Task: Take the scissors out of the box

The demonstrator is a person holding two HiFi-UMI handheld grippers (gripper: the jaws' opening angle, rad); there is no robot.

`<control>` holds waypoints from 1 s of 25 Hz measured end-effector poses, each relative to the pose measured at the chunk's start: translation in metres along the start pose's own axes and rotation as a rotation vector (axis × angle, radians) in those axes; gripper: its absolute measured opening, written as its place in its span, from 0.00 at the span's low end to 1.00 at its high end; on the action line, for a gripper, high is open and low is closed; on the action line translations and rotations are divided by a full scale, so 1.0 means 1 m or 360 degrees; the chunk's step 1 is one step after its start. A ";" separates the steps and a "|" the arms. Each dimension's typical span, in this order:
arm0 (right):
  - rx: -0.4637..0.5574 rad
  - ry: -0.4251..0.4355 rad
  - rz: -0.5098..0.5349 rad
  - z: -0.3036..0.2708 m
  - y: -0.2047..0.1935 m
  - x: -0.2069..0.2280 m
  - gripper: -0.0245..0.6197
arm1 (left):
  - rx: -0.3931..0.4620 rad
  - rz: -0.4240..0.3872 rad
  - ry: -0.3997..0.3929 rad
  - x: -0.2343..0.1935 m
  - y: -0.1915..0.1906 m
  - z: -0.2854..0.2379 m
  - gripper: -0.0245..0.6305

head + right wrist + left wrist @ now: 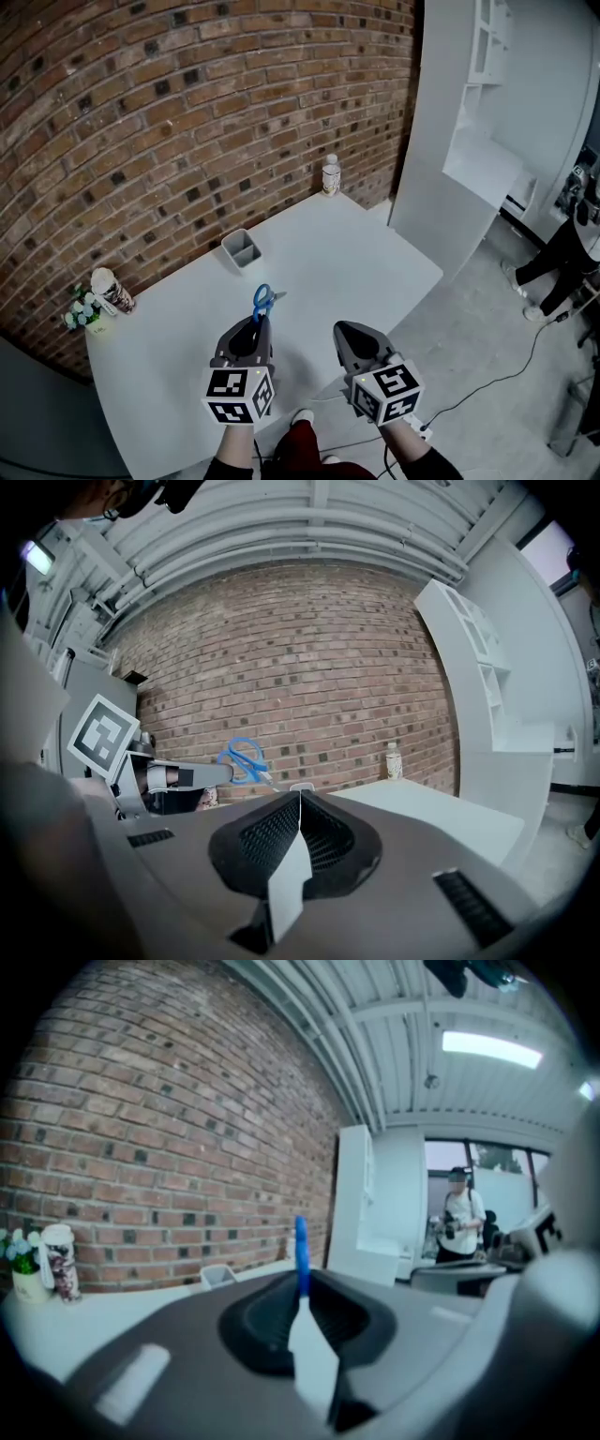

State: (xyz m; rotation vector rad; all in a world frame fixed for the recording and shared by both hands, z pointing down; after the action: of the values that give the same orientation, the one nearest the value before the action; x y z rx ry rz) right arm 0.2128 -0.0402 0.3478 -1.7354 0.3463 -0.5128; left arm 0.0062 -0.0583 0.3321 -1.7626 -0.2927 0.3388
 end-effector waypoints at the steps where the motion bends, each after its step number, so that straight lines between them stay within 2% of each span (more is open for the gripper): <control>1: 0.0004 -0.0004 0.0002 0.005 0.000 0.000 0.05 | 0.0000 -0.0001 -0.0005 0.004 -0.001 0.004 0.08; 16: 0.0020 -0.0151 0.0010 0.079 -0.012 0.003 0.05 | -0.0044 -0.0013 -0.0120 0.057 -0.024 0.052 0.08; 25: 0.0015 -0.0178 0.0011 0.107 -0.021 -0.002 0.05 | -0.0072 -0.0007 -0.0183 0.078 -0.034 0.078 0.08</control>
State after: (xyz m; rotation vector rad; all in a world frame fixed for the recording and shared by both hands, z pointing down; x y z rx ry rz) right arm 0.2650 0.0558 0.3498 -1.7450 0.2699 -0.4101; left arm 0.0476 0.0487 0.3443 -1.7898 -0.3895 0.4342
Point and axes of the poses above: the fingertips, and each gripper's own axes: z backward along the fingers, x to its right, y out of its top, the point moved 8 cm from there along z, backward along the fingers, and after that the axes turned 1 degree about -z, right-handed, at the moved point
